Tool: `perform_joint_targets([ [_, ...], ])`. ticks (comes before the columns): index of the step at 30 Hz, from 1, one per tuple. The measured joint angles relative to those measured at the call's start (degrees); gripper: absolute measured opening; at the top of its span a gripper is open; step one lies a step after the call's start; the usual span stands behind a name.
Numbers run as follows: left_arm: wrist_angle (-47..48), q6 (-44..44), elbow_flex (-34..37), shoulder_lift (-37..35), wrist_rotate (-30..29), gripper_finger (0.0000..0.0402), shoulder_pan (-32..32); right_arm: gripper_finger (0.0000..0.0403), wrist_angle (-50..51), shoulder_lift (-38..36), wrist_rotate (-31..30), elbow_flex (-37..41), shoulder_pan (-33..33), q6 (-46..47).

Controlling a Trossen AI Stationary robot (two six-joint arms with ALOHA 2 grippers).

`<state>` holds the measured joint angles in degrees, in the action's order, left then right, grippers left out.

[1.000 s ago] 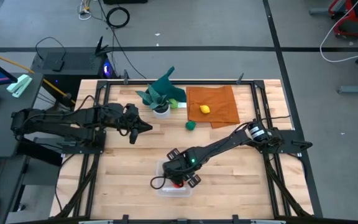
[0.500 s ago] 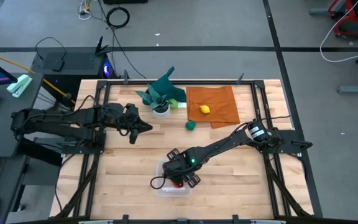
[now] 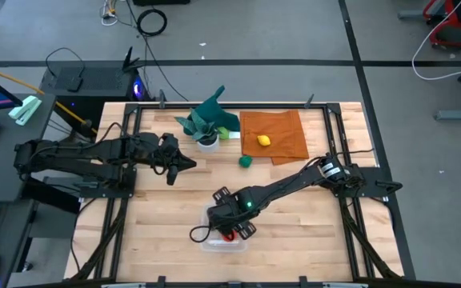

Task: Pick and placing Produce into tupperware
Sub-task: Put the lemon into the transparent bin

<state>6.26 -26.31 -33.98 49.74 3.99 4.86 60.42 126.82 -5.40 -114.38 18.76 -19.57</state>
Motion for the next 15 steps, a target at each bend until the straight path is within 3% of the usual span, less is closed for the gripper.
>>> perform_joint_targets([
  [8, 0.0, 0.0, 0.0, 0.0, 0.0, 0.0036, 0.0, 0.0244, 13.2, 0.0, -2.3, -12.0, -1.1, 10.7],
  [15, 0.0, -0.1, 0.0, 0.0, 0.7, 0.0038, 0.0, 0.0234, 21.3, -1.8, -2.9, -12.7, -4.0, 16.9],
])
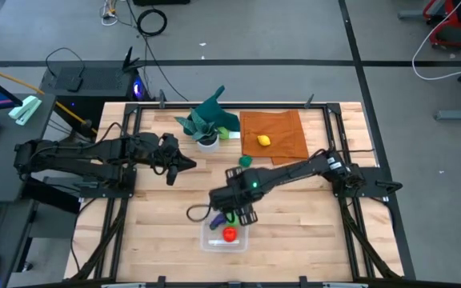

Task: Pick and placing Produce into tupperware
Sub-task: Put the lemon into the transparent bin

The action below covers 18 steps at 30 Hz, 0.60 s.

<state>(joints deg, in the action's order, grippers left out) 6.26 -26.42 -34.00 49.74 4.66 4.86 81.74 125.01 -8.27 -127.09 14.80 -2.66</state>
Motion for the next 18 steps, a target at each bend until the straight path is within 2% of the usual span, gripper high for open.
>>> perform_joint_targets([
  [9, 1.8, -1.0, -0.1, 0.0, 2.3, 0.0043, 0.0, 0.0221, 1.0, -3.1, 1.2, 0.4, -6.4, 3.0],
  [11, 2.2, -0.5, -0.1, -0.2, 2.8, 0.0040, 0.0, 0.0219, 0.6, -4.7, 1.5, 2.4, -7.6, 2.4],
  [14, 3.0, 0.4, -0.1, -1.3, 3.1, 0.0037, 0.0, 0.0217, -3.2, -9.3, 2.6, 10.0, -9.6, 2.8],
  [18, 3.9, 1.8, 0.0, -4.0, 3.0, 0.0040, 0.8, 0.0217, -9.1, -19.1, 2.7, 25.4, -12.0, 5.7],
])
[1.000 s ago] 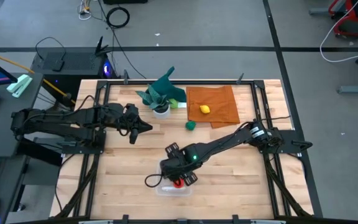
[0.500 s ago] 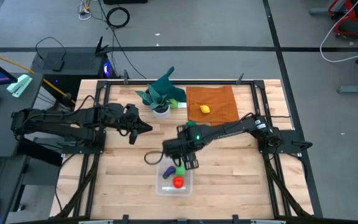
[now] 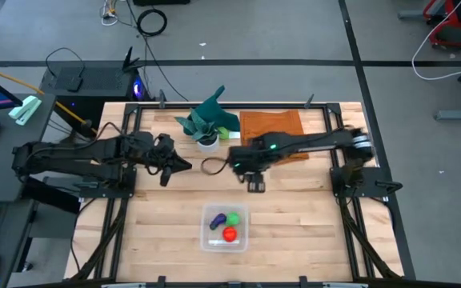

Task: Pick and placing Produce into tupperware
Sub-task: Put the lemon into the transparent bin

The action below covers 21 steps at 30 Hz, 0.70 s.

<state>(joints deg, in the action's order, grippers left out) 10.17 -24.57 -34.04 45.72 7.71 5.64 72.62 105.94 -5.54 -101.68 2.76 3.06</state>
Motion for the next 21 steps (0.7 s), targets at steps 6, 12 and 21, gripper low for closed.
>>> perform_joint_targets([
  [6, 0.5, 1.6, 0.0, -3.2, -0.1, 0.0038, 2.7, 0.0216, -6.5, -14.9, 0.0, 20.3, -3.1, 6.5],
  [12, 0.7, 3.2, 0.0, -3.4, -0.1, 0.0035, 5.0, 0.0216, -6.7, -23.4, 0.0, 31.1, -5.6, 8.3],
  [21, 0.9, 2.7, 0.0, -3.4, -0.1, 0.0040, 7.4, 0.0216, -9.8, -23.8, 1.4, 36.5, -14.5, -1.3],
])
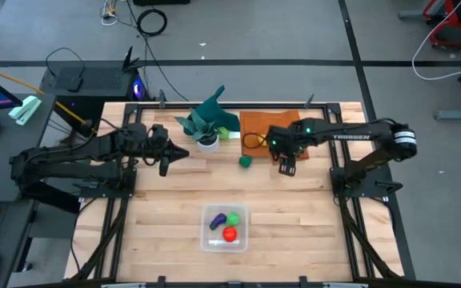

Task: Pick and placing Produce into tupperware
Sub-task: Put the lemon into the transparent bin

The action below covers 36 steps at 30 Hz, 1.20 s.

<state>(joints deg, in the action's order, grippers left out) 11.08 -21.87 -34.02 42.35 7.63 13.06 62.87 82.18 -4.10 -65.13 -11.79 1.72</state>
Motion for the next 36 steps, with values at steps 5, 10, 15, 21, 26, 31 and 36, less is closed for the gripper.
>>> perform_joint_targets([
  [5, 0.0, -1.4, 0.0, 0.0, -0.1, 0.0032, 0.7, 0.0216, -4.5, 1.8, 0.2, 0.1, -6.5, -5.1],
  [10, 0.0, -1.9, 0.0, 0.0, -1.8, 0.0030, 0.7, 0.0216, -10.2, 2.4, 0.2, 0.1, -11.9, -9.2],
  [15, -0.2, -3.4, 0.0, 0.0, -2.5, 0.0036, 0.7, 0.0216, -12.8, 3.9, 2.1, -0.2, -16.0, -12.1],
  [21, -0.3, -3.4, 0.0, 0.0, -2.5, 0.0026, 0.7, 0.0216, -12.6, 9.9, 3.1, -2.8, -18.0, -12.0],
  [26, -0.3, -3.4, 0.0, 0.0, -2.5, 0.0026, 0.7, 0.0216, -10.0, 15.8, 3.4, -8.7, -17.7, -9.6],
  [31, -0.3, -3.4, 0.0, 0.0, -2.5, 0.0033, 0.7, 0.0216, -6.0, 21.2, 4.5, -16.5, -18.1, -4.9],
  [36, -0.3, -3.4, 0.0, 0.0, -2.5, 0.0028, 0.7, 0.0217, -3.1, 24.6, 5.0, -21.4, -18.1, -2.5],
])
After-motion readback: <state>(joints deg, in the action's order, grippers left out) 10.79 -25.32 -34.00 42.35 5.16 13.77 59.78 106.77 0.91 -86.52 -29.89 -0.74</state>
